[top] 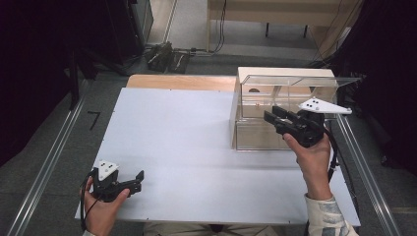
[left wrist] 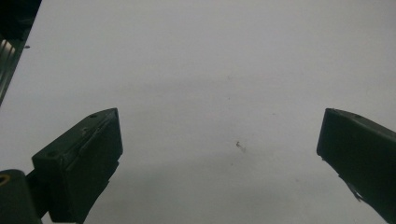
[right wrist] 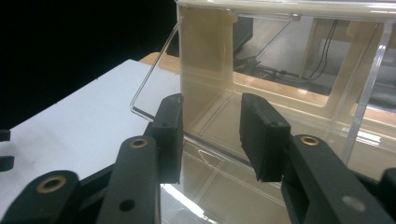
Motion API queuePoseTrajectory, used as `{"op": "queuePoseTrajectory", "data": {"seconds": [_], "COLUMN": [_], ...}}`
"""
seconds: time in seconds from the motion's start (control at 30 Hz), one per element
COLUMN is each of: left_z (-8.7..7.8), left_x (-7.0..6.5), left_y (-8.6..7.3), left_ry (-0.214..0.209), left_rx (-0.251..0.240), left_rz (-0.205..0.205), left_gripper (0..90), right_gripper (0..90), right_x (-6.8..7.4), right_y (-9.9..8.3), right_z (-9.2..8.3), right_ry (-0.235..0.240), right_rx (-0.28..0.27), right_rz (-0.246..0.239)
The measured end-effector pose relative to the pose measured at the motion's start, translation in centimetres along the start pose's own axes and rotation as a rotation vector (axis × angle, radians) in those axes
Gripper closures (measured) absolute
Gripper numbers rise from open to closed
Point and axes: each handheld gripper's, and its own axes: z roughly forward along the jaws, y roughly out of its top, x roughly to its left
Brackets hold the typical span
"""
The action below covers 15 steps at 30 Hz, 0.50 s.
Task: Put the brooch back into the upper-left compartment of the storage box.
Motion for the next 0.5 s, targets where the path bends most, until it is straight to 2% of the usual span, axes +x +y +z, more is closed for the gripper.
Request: {"op": "queuePoseTrajectory", "data": {"seconds": [0.3, 0.5], "left_z": [0.0, -0.1], "left_x": [0.0, 0.1], "left_y": [0.0, -0.1], "left_ry": [-0.002, -0.002], "left_rx": [-0.002, -0.003], "left_rz": [-0.001, -0.003], "left_gripper": [1.2, 1.2], "right_gripper": [43.9, 30.9], "right_x": [0.8, 1.5], "right_y": [-0.3, -1.2], "right_z": [-0.9, -1.5], "right_ry": [-0.003, -0.015], "right_rx": [0.014, 0.029], "right_rz": [-0.018, -0.032]}}
